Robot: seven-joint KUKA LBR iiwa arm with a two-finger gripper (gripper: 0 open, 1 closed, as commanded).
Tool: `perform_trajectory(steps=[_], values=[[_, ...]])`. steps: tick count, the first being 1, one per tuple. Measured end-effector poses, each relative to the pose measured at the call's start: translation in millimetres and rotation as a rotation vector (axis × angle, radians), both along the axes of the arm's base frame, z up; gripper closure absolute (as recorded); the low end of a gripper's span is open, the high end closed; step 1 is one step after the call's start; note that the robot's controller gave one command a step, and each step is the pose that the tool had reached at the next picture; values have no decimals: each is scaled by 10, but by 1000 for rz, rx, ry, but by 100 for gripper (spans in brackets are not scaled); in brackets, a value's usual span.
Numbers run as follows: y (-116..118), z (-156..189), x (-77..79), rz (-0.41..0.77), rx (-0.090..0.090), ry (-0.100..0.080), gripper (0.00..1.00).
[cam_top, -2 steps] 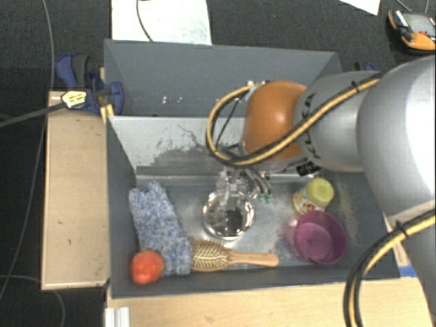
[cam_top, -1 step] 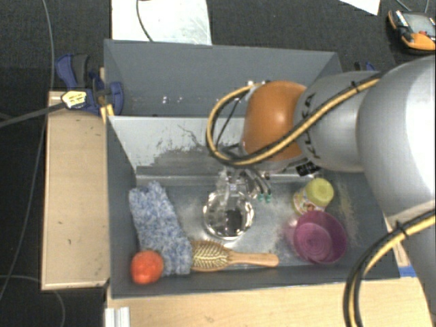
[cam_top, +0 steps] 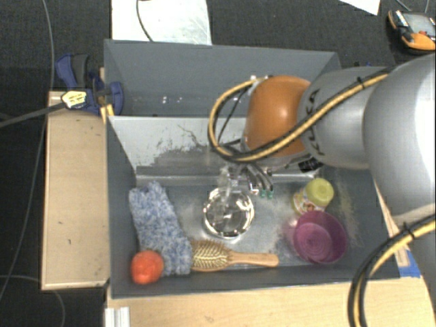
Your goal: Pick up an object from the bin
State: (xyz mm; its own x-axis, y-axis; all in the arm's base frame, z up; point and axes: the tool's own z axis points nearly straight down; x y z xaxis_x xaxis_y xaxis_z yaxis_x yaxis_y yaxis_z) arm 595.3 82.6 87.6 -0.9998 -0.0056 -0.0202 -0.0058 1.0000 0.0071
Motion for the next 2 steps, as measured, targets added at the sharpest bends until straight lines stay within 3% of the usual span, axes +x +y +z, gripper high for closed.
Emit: perform_trajectory(steps=[1,2], values=[[-2,344,-4,-1,0,2,100],[-3,271,-13,-3,0,4,100]])
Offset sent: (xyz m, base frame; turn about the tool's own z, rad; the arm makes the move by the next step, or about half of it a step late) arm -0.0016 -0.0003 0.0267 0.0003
